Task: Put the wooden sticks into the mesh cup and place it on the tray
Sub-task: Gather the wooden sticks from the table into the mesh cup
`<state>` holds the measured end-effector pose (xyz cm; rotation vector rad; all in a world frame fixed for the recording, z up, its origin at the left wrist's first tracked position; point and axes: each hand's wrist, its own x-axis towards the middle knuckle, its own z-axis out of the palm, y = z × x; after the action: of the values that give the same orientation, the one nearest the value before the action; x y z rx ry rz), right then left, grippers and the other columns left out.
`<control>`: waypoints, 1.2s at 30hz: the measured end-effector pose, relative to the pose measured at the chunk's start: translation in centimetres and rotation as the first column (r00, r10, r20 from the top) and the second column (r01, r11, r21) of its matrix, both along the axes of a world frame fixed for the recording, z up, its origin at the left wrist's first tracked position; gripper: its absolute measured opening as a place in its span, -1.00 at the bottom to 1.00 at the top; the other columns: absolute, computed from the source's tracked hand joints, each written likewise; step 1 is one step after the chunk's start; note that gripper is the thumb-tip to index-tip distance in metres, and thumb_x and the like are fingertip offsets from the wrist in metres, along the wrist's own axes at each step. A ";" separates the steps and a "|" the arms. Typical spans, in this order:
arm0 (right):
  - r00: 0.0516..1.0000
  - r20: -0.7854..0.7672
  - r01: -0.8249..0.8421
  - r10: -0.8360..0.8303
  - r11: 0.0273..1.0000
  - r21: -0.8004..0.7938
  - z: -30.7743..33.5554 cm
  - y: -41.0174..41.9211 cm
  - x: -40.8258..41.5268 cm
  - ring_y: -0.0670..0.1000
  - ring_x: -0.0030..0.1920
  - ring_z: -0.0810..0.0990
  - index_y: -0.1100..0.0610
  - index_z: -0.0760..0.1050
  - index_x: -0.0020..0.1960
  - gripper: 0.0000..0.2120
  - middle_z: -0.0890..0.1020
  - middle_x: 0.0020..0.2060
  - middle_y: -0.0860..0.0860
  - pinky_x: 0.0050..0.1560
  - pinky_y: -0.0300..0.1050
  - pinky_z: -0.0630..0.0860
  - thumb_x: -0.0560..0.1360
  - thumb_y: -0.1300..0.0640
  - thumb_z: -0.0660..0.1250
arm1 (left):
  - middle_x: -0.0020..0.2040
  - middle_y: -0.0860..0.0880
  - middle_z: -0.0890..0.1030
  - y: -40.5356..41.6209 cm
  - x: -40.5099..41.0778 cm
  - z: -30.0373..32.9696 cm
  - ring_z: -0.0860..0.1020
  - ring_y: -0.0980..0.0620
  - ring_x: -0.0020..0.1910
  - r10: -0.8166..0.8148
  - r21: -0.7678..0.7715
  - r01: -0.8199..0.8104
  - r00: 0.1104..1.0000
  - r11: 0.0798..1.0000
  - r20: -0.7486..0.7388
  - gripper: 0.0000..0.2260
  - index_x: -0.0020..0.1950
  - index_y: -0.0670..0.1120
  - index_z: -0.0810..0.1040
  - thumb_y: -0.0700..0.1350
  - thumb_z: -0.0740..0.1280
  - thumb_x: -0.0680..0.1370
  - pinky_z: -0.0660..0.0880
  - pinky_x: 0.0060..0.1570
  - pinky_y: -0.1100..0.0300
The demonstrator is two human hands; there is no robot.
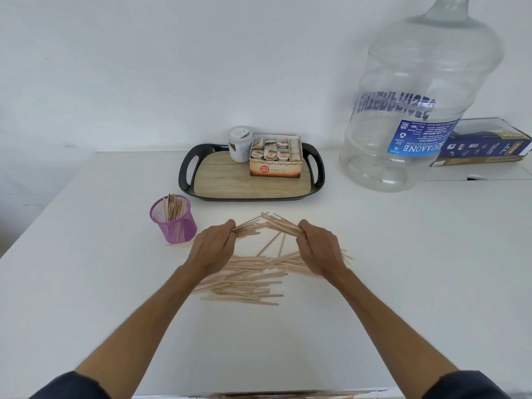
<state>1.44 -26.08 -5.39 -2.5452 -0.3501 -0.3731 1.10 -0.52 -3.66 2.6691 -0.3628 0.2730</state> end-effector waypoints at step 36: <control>0.955 -0.177 0.279 -0.237 0.522 0.806 -2.2 8.3 1.8 -0.08 -0.50 0.11 -0.04 0.13 -0.52 -0.42 0.16 -0.60 -0.13 -0.46 -0.16 0.11 0.59 0.10 0.32 | -0.53 -0.11 0.20 -5.7 0.7 -3.3 0.18 -0.05 -0.52 0.219 -0.823 -0.322 0.945 0.469 -0.245 -0.48 -0.49 -0.10 0.22 0.06 0.34 0.57 0.21 -0.45 0.06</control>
<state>3.23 -17.78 -7.54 -1.6315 0.2200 -0.4525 1.76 -6.17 -6.95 1.6907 0.2271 0.2996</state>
